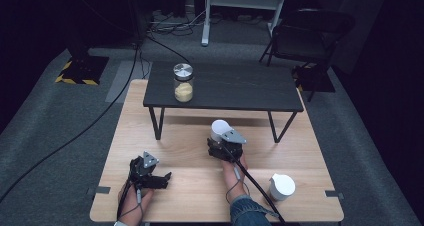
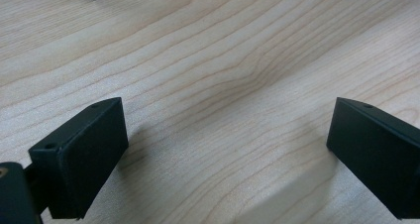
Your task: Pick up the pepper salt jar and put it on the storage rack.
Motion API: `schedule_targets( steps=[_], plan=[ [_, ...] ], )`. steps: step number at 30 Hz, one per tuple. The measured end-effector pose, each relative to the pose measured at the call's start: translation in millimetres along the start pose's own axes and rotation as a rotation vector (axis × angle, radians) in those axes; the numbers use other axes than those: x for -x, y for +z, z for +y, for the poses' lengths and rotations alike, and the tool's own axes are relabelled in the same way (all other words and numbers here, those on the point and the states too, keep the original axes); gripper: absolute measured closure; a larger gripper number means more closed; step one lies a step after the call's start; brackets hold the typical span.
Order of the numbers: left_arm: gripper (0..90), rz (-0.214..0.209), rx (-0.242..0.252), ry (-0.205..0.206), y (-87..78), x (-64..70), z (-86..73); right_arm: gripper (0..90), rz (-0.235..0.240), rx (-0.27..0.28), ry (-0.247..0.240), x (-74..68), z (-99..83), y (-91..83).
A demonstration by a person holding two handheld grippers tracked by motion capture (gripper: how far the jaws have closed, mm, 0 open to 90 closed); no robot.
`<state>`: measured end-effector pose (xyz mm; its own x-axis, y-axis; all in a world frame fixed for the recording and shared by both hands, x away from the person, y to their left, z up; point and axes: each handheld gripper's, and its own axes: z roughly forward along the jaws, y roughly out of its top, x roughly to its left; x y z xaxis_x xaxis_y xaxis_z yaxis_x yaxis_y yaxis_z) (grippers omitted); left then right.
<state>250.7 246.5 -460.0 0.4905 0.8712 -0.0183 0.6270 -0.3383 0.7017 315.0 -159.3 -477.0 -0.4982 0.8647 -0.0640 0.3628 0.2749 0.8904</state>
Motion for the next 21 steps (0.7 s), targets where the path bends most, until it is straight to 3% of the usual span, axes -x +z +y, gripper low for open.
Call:
schedule_targets(
  steps=[3, 12, 21],
  plan=[
    [2.5, 0.000, 0.000, 0.000, 0.0, 0.0, 0.0, 28.9, 0.019, 0.008, 0.004, 3.2, -3.6, 2.3],
    [2.5, 0.000, 0.001, -0.001, 0.1, 0.0, -0.1, 30.1, 0.038, 0.014, 0.023, 7.3, -4.4, 2.1],
    [2.5, 0.000, 0.000, 0.000, 0.0, 0.0, 0.0, 30.2, 0.056, 0.009, 0.005, 5.5, 5.3, -14.2]
  ],
)
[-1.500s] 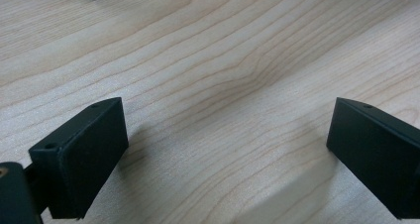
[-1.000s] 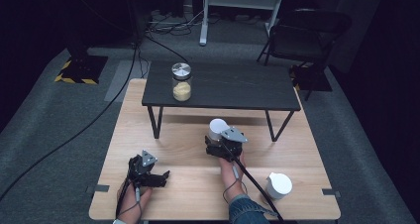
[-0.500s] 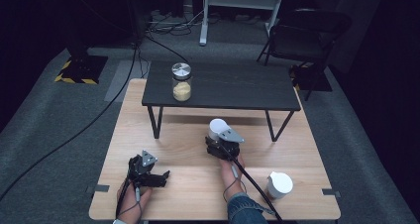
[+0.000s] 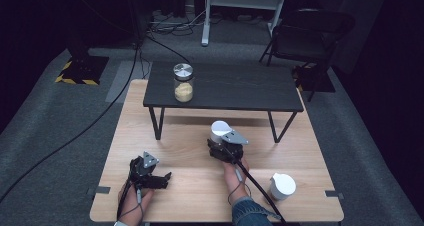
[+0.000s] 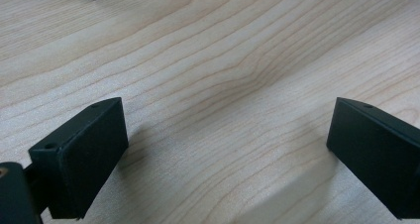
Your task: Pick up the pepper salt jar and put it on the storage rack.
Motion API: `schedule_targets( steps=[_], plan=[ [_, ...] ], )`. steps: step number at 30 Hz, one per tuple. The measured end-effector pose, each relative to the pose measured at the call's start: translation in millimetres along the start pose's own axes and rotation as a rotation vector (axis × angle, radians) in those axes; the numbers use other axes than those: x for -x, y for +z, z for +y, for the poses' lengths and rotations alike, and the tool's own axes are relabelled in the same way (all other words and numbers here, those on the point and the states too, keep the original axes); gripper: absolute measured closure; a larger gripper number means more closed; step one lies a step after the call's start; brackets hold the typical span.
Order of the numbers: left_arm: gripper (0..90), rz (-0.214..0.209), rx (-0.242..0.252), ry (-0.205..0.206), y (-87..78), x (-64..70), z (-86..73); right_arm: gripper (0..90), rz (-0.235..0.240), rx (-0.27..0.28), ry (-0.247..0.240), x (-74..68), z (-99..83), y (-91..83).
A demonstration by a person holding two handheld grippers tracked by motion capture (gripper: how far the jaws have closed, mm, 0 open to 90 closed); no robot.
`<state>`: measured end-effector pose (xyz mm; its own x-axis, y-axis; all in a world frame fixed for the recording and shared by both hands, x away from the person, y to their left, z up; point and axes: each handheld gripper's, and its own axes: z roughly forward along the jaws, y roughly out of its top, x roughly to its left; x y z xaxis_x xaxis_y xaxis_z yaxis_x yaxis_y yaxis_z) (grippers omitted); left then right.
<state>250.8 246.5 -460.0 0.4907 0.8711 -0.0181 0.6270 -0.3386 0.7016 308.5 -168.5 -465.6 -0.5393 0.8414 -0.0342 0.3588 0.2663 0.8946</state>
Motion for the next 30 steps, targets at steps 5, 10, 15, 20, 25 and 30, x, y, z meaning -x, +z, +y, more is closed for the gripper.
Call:
schedule_targets(
  steps=[5, 10, 15, 20, 25, 30],
  plan=[
    [2.5, 0.000, 0.001, -0.001, 0.1, 0.1, -0.1, 30.2, 0.027, 0.001, 0.016, 2.2, 12.1, -18.9],
    [2.5, 0.000, -0.001, -0.002, 0.0, 0.2, 0.1, 30.2, 0.042, -0.004, 0.057, 6.7, 28.4, -39.9],
    [2.5, 0.000, -0.001, -0.003, 0.0, 0.3, 0.0, 30.2, 0.043, 0.013, 0.051, 8.7, 46.1, -61.7],
    [2.5, 0.000, -0.001, -0.002, 0.0, 0.2, 0.1, 30.2, 0.047, 0.029, 0.030, 10.5, 62.8, -78.8],
    [2.5, 0.000, -0.001, -0.003, 0.0, 0.3, 0.1, 30.2, 0.048, 0.028, -0.001, 11.5, 79.9, -91.6],
    [2.5, 0.001, -0.001, -0.003, 0.0, 0.3, 0.1, 30.2, 0.057, 0.037, 0.000, 16.5, 95.6, -99.0]
  ],
)
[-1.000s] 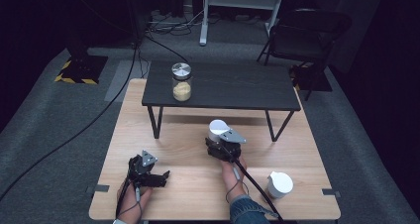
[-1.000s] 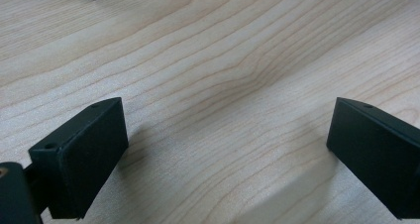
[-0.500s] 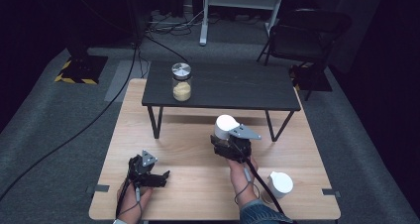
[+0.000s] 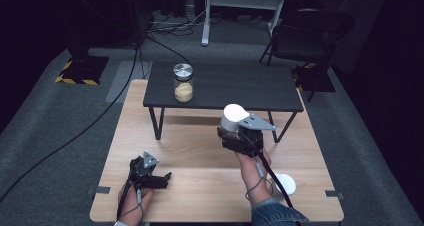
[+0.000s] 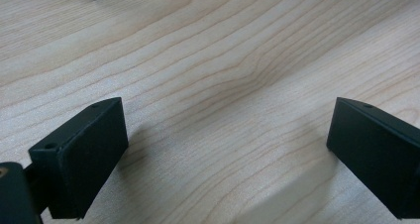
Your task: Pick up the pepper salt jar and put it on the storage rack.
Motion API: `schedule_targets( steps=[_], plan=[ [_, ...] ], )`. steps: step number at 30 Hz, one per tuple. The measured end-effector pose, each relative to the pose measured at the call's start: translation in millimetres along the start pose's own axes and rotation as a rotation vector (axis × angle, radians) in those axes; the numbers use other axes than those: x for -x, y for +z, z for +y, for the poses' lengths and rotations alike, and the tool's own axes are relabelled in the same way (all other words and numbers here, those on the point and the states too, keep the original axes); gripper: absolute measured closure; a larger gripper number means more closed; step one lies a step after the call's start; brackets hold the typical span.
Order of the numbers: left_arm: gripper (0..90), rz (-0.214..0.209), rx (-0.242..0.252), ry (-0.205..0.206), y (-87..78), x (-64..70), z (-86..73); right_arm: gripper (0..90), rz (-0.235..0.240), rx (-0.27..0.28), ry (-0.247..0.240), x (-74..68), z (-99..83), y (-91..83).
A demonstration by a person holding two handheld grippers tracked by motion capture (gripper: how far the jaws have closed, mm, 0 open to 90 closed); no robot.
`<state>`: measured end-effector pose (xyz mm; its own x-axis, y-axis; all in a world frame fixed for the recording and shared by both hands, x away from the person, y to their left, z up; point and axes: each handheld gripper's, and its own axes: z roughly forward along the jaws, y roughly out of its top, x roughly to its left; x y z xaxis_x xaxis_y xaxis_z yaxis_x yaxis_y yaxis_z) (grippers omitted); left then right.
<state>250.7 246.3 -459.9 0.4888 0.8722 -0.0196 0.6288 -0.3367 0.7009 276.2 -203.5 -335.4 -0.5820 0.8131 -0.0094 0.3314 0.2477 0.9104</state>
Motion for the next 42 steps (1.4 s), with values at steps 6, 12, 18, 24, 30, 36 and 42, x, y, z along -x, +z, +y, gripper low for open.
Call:
schedule_targets(
  steps=[6, 12, 18, 24, 30, 36, 42],
  plan=[
    [2.5, 0.000, 0.000, 0.000, 0.0, 0.0, 0.0, 30.1, 0.005, 0.013, -0.014, 2.8, 22.7, -5.9],
    [2.5, 0.000, 0.000, 0.000, 0.0, 0.0, 0.0, 30.2, 0.027, 0.024, -0.014, 6.5, 45.1, -8.1],
    [2.5, 0.000, 0.000, 0.001, 0.0, 0.0, 0.0, 30.2, 0.030, 0.018, -0.015, 9.6, 67.9, -4.8],
    [2.5, 0.000, 0.000, 0.001, -0.1, -0.1, 0.1, 30.2, 0.007, 0.013, -0.037, 10.7, 87.0, 2.5],
    [2.5, 0.001, -0.001, 0.002, -0.1, 0.0, 0.1, 30.2, -0.023, 0.018, -0.030, 16.3, 98.3, 14.4],
    [2.5, 0.000, -0.001, 0.002, -0.1, 0.0, 0.2, 30.2, -0.047, 0.009, -0.015, 23.5, 104.8, 32.7],
    [2.5, 0.000, -0.001, 0.002, -0.1, -0.1, 0.2, 30.2, -0.074, -0.015, -0.024, 26.5, 107.7, 47.0]
  ],
)
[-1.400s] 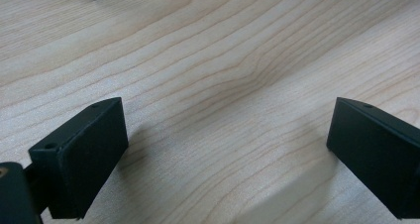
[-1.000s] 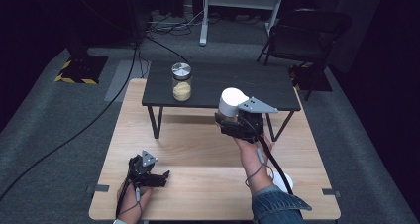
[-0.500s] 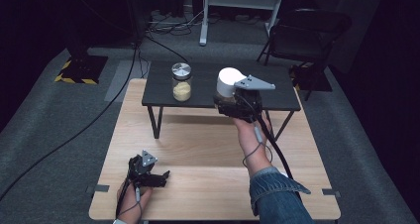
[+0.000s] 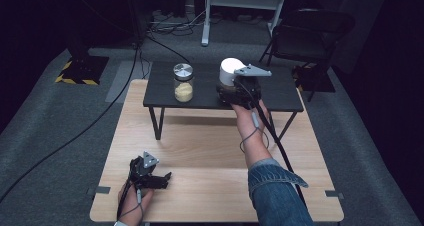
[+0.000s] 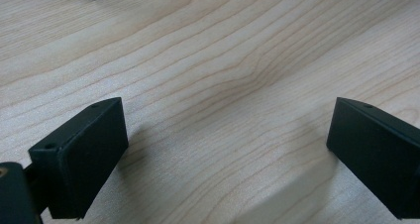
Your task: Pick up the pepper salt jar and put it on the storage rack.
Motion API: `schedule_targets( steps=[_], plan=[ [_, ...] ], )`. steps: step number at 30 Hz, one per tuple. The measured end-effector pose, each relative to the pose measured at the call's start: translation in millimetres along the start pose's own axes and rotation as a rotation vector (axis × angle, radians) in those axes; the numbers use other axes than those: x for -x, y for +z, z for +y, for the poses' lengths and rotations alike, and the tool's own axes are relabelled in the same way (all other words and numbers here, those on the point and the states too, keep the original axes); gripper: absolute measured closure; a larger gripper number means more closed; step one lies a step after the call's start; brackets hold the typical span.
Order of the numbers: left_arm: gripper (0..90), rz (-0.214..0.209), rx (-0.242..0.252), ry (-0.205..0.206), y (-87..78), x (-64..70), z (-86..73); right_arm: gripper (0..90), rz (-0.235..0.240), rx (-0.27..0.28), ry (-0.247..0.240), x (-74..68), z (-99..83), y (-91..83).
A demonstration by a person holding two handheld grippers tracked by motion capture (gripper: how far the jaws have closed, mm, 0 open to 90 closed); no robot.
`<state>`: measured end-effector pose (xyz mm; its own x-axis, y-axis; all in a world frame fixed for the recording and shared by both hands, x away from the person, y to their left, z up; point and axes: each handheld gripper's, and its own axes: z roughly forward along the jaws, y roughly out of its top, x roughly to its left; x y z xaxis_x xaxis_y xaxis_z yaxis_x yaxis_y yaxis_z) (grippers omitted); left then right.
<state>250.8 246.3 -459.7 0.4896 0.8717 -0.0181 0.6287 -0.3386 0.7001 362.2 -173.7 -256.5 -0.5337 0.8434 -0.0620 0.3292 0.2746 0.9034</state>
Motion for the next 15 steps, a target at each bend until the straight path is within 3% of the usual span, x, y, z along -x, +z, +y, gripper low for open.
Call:
schedule_targets(
  steps=[3, 11, 15],
  plan=[
    [2.5, 0.000, 0.000, 0.000, 0.0, 0.0, 0.0, 30.1, -0.003, -0.020, 0.006, 2.8, -0.3, 6.5],
    [2.5, 0.000, 0.000, 0.000, 0.0, 0.0, 0.0, 29.4, 0.028, 0.006, 0.025, 12.8, -9.3, 7.7],
    [2.5, 0.000, 0.000, 0.000, 0.0, 0.0, 0.0, 17.6, 0.036, 0.018, 0.037, 14.8, -12.3, 4.2]
  ],
)
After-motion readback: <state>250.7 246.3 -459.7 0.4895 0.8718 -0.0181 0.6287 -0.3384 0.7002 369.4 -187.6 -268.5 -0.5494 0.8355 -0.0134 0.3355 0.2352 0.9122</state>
